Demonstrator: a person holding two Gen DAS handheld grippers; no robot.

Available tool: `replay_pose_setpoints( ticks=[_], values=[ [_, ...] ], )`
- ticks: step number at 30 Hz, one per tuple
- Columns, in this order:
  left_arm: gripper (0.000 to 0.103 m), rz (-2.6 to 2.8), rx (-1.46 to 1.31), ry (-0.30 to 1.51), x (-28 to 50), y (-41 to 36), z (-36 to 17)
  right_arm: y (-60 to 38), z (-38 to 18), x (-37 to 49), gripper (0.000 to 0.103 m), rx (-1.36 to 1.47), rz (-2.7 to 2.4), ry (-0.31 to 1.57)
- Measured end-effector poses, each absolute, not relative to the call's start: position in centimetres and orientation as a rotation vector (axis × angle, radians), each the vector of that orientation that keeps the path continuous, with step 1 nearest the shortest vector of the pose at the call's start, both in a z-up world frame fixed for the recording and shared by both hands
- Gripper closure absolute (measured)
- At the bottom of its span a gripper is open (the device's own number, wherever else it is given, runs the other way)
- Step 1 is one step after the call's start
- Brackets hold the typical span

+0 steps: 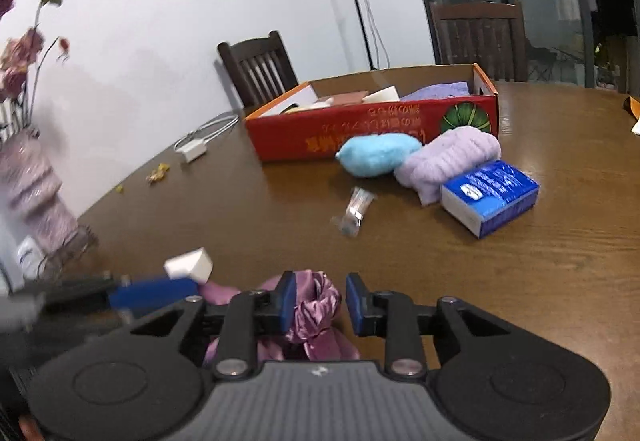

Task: Organize soft objects
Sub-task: 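Carry the purple satin bow into the box beside the plush toy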

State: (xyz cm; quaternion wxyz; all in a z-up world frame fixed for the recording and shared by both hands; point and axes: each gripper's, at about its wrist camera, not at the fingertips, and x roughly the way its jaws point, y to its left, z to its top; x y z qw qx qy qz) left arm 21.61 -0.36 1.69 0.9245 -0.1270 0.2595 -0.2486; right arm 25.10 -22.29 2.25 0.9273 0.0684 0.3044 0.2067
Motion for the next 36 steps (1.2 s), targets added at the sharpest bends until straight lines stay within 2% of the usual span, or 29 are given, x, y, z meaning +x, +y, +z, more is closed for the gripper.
replay_pose_setpoints(
  ticks=[2,11,12,14,17,19,20,21,22,24,28,31,36],
  values=[
    [0.055,-0.547,-0.336,0.556,21.8,0.6,1.7,-22.6,1.9,24.0,0.074,0.138,0.412,0.627],
    [0.055,-0.476,-0.178,0.565,20.8,-1.6,1.2,-22.5,0.1,21.9,0.075,0.112,0.397,0.630],
    [0.046,-0.461,-0.184,0.551,20.4,-1.4,1.4,-22.5,0.2,21.9,0.075,0.102,0.399,0.628],
    [0.040,-0.429,-0.194,0.522,19.6,-0.7,1.8,-22.5,0.2,21.9,0.078,0.086,0.401,0.625],
    [0.039,-0.406,-0.213,0.556,19.9,0.2,1.7,-22.4,0.2,21.9,0.078,0.065,0.409,0.621],
    [0.040,-0.391,-0.214,0.636,20.8,0.2,0.9,-22.0,0.2,21.9,0.082,0.038,0.414,0.616],
    [0.044,-0.397,-0.224,0.656,21.1,0.2,0.5,-21.8,0.2,21.9,0.087,0.025,0.419,0.615],
    [0.058,-0.421,-0.240,0.667,21.3,0.2,0.4,-21.6,0.2,22.0,0.089,0.020,0.424,0.612],
    [0.065,-0.453,-0.250,0.674,21.4,0.1,0.4,-21.5,0.2,22.0,0.092,0.015,0.429,0.607],
    [0.074,-0.473,-0.232,0.668,21.6,-0.2,0.6,-21.5,0.1,22.1,0.094,0.017,0.429,0.601],
    [0.079,-0.501,-0.237,0.675,23.5,-0.7,2.0,-22.5,1.2,23.1,0.096,0.075,0.425,0.575],
    [0.080,-0.529,-0.224,0.586,27.2,-0.4,5.5,-24.1,4.5,25.4,0.097,0.145,0.442,0.489],
    [0.080,-0.556,-0.149,0.508,38.2,-0.4,11.4,-24.3,10.4,34.7,0.097,0.105,0.455,0.391]
  ],
)
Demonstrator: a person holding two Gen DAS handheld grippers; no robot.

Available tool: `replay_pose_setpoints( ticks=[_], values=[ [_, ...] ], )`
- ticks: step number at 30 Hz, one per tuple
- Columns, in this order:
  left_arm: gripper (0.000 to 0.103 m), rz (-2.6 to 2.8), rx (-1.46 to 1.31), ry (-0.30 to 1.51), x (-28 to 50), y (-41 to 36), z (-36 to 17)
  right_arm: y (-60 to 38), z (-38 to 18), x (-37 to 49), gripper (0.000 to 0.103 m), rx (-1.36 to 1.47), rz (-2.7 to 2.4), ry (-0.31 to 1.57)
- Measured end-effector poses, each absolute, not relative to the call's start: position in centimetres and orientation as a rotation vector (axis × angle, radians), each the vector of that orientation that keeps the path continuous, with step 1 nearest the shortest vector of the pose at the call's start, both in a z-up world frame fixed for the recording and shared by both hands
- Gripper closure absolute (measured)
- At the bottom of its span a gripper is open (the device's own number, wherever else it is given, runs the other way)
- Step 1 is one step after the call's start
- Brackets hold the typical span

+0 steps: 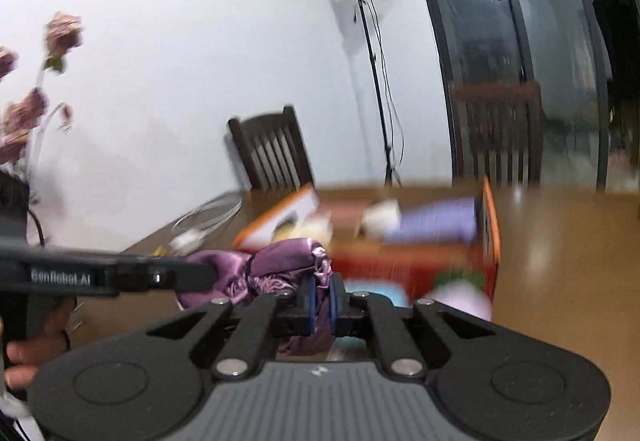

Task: Organize soft objects
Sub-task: 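Carry the purple satin bow into the box beside the plush toy, then open both grippers and withdraw from the box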

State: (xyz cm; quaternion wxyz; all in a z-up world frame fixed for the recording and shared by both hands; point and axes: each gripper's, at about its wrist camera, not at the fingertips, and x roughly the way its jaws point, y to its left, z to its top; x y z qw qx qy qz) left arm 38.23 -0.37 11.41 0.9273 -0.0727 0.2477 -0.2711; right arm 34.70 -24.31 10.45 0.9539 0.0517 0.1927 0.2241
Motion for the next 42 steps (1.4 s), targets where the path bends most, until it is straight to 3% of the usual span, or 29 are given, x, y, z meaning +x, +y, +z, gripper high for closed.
replay_pose_setpoints(
  ticks=[5,9,15,19,21,23,27,29,35,42],
  values=[
    [0.080,-0.480,-0.200,0.702,52.5,-0.6,11.3,-23.4,11.8,49.1,0.097,0.113,0.394,0.524],
    [0.078,-0.368,-0.113,0.806,59.0,-1.7,8.7,-21.3,9.4,57.5,0.096,0.085,0.321,0.684],
    [0.049,-0.297,-0.059,0.735,60.1,-0.7,8.1,-17.2,6.1,61.4,0.088,-0.031,0.356,0.836],
    [0.043,-0.292,-0.043,0.692,59.1,0.1,9.4,-17.2,5.6,61.1,0.082,-0.069,0.355,0.828],
    [0.040,-0.284,-0.021,0.667,58.1,0.4,10.3,-17.8,6.2,60.6,0.066,-0.059,0.343,0.818],
    [0.040,-0.291,-0.006,0.645,57.3,0.2,11.4,-18.7,7.4,59.7,0.060,-0.053,0.338,0.787],
    [0.034,-0.290,-0.001,0.592,54.2,0.5,14.0,-20.6,11.5,56.5,0.058,-0.068,0.313,0.695],
    [0.033,-0.294,-0.001,0.564,52.1,0.7,15.4,-21.9,13.9,54.3,0.050,-0.069,0.308,0.641],
    [0.023,-0.302,0.021,0.459,44.5,1.0,19.0,-25.6,19.9,46.4,0.042,-0.071,0.288,0.490],
    [0.015,-0.328,-0.049,0.350,34.2,1.8,18.7,-27.5,20.5,36.5,0.034,-0.047,0.302,0.359]
  ],
)
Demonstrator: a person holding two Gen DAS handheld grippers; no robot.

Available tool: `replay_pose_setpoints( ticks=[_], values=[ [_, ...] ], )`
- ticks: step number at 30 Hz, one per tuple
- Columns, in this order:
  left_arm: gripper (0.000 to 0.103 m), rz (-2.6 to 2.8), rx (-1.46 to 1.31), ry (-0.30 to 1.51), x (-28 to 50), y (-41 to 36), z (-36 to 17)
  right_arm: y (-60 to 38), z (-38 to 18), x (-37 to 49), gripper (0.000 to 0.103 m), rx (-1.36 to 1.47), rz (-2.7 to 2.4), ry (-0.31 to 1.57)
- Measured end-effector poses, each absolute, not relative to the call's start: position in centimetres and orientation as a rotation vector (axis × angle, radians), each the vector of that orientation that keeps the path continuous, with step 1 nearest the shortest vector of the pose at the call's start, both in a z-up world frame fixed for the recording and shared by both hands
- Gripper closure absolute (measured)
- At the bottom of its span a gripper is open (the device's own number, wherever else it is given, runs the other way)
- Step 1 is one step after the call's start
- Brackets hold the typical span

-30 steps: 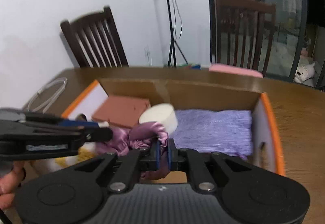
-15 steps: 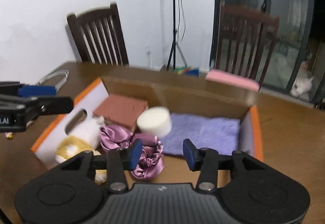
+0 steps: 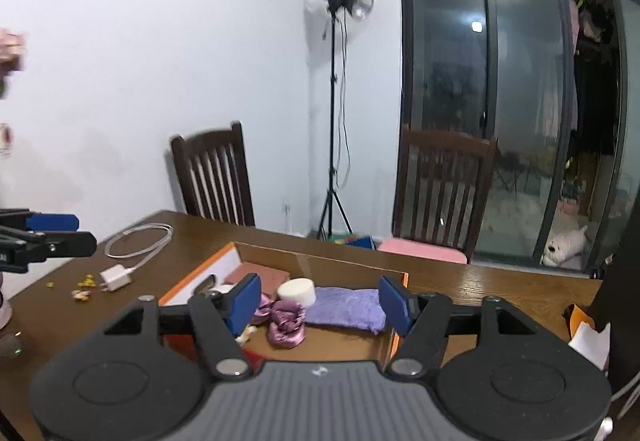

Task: Organize soft objects
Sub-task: 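Open both grippers and withdraw from the box, then close both grippers on the blue fluffy plush and lift it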

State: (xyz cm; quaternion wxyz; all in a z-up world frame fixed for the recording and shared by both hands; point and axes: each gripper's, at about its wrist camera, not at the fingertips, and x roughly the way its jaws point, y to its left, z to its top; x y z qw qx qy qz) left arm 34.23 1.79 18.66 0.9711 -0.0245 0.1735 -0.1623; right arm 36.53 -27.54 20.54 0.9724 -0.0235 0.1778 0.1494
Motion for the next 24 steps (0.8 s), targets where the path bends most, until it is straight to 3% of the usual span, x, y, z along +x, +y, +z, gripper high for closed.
replay_pose_setpoints(
  ticks=[6,11,21,22,24],
  values=[
    [0.010,-0.337,-0.128,0.352,25.4,2.1,13.9,-27.8,15.3,26.5,0.033,-0.088,0.289,0.278],
    [0.009,-0.296,-0.073,0.379,20.5,1.5,10.2,-28.7,10.2,20.6,0.023,0.022,0.319,0.307],
    [0.008,-0.296,-0.138,0.457,23.2,-0.1,8.6,-29.6,6.4,20.0,0.024,0.093,0.327,0.389],
    [0.009,-0.302,-0.163,0.470,23.9,-0.5,8.4,-29.6,6.4,20.7,0.025,0.106,0.335,0.395],
    [0.013,-0.316,-0.203,0.495,25.7,-1.3,7.8,-29.4,6.3,22.6,0.039,0.118,0.346,0.404]
  ],
)
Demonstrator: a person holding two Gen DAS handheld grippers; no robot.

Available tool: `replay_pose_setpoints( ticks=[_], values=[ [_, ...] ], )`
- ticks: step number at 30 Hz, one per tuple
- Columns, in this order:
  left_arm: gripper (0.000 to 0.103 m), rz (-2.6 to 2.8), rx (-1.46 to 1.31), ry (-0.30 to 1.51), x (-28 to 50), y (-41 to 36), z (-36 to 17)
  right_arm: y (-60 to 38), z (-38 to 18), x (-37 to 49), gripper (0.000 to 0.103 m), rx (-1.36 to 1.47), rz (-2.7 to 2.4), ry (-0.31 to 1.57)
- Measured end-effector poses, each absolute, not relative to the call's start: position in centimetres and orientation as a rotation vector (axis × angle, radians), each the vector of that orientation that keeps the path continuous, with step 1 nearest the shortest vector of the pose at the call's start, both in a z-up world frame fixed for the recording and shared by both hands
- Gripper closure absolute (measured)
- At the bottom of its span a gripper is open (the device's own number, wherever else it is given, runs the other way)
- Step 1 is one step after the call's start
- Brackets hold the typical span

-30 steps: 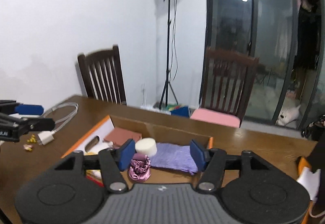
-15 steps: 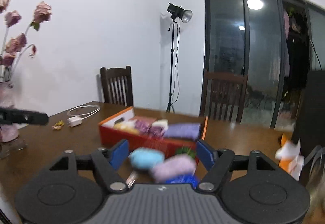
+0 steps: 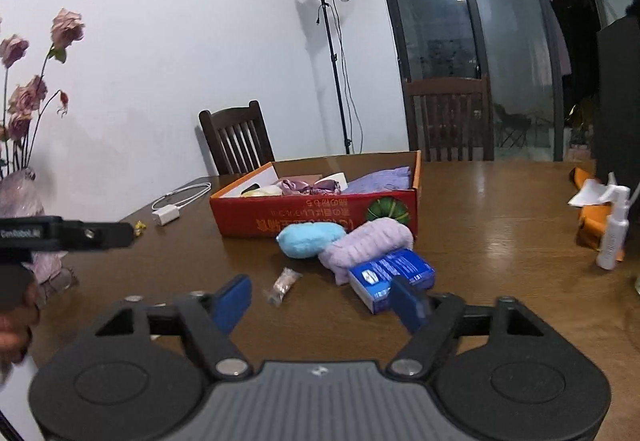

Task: Organize soft objects
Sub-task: 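Close both grippers on the blue fluffy plush and lift it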

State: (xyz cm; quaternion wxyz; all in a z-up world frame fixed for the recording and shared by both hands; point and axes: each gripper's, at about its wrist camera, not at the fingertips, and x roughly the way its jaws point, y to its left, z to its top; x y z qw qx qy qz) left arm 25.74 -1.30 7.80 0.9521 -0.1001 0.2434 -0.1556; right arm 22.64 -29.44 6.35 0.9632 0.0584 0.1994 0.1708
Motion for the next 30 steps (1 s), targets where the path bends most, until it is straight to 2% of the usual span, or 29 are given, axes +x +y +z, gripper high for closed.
replay_pose_setpoints(
  ticks=[2,3,5,13,16,18,21,24,30],
  values=[
    [0.024,-0.317,-0.229,0.536,28.1,-2.4,7.2,-29.3,6.2,25.1,0.046,0.127,0.336,0.422],
    [0.027,-0.314,-0.250,0.558,29.5,-2.9,6.9,-29.0,6.2,26.5,0.052,0.134,0.331,0.433],
    [0.031,-0.313,-0.285,0.584,31.9,-3.6,6.2,-28.9,6.3,29.5,0.058,0.157,0.341,0.456],
    [0.032,-0.265,-0.407,0.642,39.8,-5.6,2.8,-26.5,5.5,42.6,0.057,0.226,0.453,0.612],
    [0.039,-0.281,-0.418,0.662,41.1,-5.6,1.6,-25.6,4.7,45.5,0.055,0.231,0.443,0.671],
    [0.050,-0.308,-0.447,0.668,41.6,-5.3,0.9,-25.2,4.2,46.3,0.049,0.236,0.463,0.690],
    [0.063,-0.337,-0.481,0.703,42.2,-5.1,-0.1,-24.6,2.9,47.3,0.048,0.235,0.464,0.734],
    [0.065,-0.355,-0.523,0.712,42.3,-4.7,-0.3,-24.6,2.3,47.6,0.046,0.251,0.477,0.728],
    [0.066,-0.362,-0.504,0.691,42.2,-5.1,-0.3,-24.7,2.2,47.6,0.057,0.275,0.502,0.709]
  ],
)
